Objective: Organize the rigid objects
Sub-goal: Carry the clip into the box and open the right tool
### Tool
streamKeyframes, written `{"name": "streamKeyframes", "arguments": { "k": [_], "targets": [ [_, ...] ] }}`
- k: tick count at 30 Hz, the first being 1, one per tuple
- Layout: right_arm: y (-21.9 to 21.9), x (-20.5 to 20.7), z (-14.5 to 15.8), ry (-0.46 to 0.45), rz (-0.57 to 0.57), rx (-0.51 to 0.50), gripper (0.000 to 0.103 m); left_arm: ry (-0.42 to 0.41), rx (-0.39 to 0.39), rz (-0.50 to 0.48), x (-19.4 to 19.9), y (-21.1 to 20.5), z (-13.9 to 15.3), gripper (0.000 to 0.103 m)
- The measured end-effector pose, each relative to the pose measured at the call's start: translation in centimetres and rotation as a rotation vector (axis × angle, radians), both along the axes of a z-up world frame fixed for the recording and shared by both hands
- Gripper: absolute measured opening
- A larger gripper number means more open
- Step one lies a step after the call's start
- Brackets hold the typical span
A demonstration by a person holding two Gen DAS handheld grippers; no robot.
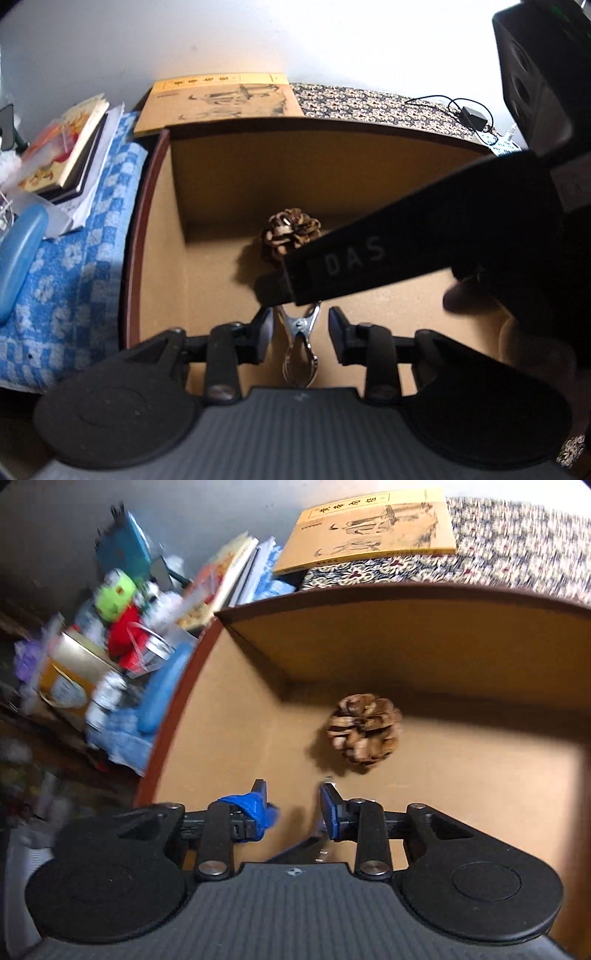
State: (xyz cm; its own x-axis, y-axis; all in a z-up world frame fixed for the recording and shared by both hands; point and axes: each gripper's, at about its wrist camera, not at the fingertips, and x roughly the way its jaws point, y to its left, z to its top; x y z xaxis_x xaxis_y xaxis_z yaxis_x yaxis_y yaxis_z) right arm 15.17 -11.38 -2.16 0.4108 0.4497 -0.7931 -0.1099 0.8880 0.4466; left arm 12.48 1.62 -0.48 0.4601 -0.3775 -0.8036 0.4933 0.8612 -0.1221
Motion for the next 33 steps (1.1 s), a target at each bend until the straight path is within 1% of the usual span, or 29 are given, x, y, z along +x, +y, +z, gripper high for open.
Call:
{"name": "streamKeyframes", "arguments": {
  "k": [2, 3, 4, 6, 8, 11, 12, 15, 17, 19, 20, 22, 24, 26, 27, 28, 31, 33],
  "targets": [
    [0.2, -0.2, 0.4, -0.012, 0.006, -0.064, 0.017, -0.028, 0.001, 0.002, -0.7, 0.1, 0.4, 0.043],
    [0.3, -0.5, 0.6, -0.025, 0.012, -0.087, 0.017, -0.044, 0.001, 0.003, -1.1, 0.1, 0.6, 0.046],
    [0.3, -0.8, 0.8, -0.034, 0.018, -0.105, 0.018, -0.061, 0.000, 0.005, -1.5, 0.1, 0.9, 0.051],
    [0.6, -1.4, 1.4, -0.048, 0.034, -0.136, 0.019, -0.096, -0.005, 0.012, -2.2, 0.1, 1.5, 0.055],
    [0.7, -2.0, 2.1, -0.067, 0.053, -0.134, 0.020, -0.119, -0.017, 0.021, -2.7, 0.2, 2.1, 0.057],
    [0.0, -3.0, 2.8, -0.087, 0.016, -0.049, 0.021, -0.129, -0.044, 0.046, -3.3, 0.5, 2.8, 0.057],
    [0.0, -3.4, 3.1, -0.097, 0.010, -0.041, 0.022, -0.127, -0.057, 0.054, -3.4, 0.7, 3.1, 0.057],
    [0.4, -4.5, 4.1, -0.150, -0.004, -0.069, 0.023, -0.125, -0.089, 0.068, -4.1, 1.0, 3.7, 0.057],
    [0.6, -4.8, 4.5, -0.133, 0.026, -0.063, 0.023, -0.139, -0.094, 0.070, -4.8, 0.9, 4.1, 0.058],
    [0.7, -5.6, 4.7, -0.151, 0.044, -0.054, 0.023, -0.147, -0.104, 0.072, -5.4, 0.8, 4.6, 0.058],
    [0.5, -6.0, 4.7, -0.169, 0.037, -0.033, 0.026, -0.148, -0.111, 0.071, -5.7, 0.7, 4.8, 0.058],
    [-0.4, -6.8, 4.5, -0.190, -0.014, 0.040, 0.026, -0.164, -0.104, 0.071, -6.3, 0.4, 5.1, 0.058],
    [-2.0, -7.6, 4.2, -0.201, -0.090, 0.174, 0.026, -0.165, -0.113, 0.062, -6.9, 0.2, 5.3, 0.059],
    [-3.7, -8.0, 3.7, -0.193, -0.128, 0.321, 0.026, -0.167, -0.111, 0.058, -7.4, 0.0, 5.5, 0.059],
    [-4.2, -8.2, 3.7, -0.192, -0.140, 0.352, 0.026, -0.176, -0.105, 0.056, -7.7, -0.1, 5.6, 0.059],
    [-4.5, -8.4, 3.9, -0.192, -0.158, 0.338, 0.026, -0.184, -0.100, 0.055, -8.0, -0.1, 5.8, 0.059],
    [-4.8, -8.8, 4.3, -0.202, -0.231, 0.165, 0.028, -0.193, -0.093, 0.051, -8.8, -0.3, 6.0, 0.060],
    [-5.0, -9.4, 4.5, -0.232, -0.255, 0.084, 0.028, -0.198, -0.087, 0.051, -9.4, -0.4, 6.1, 0.061]
  ]
}}
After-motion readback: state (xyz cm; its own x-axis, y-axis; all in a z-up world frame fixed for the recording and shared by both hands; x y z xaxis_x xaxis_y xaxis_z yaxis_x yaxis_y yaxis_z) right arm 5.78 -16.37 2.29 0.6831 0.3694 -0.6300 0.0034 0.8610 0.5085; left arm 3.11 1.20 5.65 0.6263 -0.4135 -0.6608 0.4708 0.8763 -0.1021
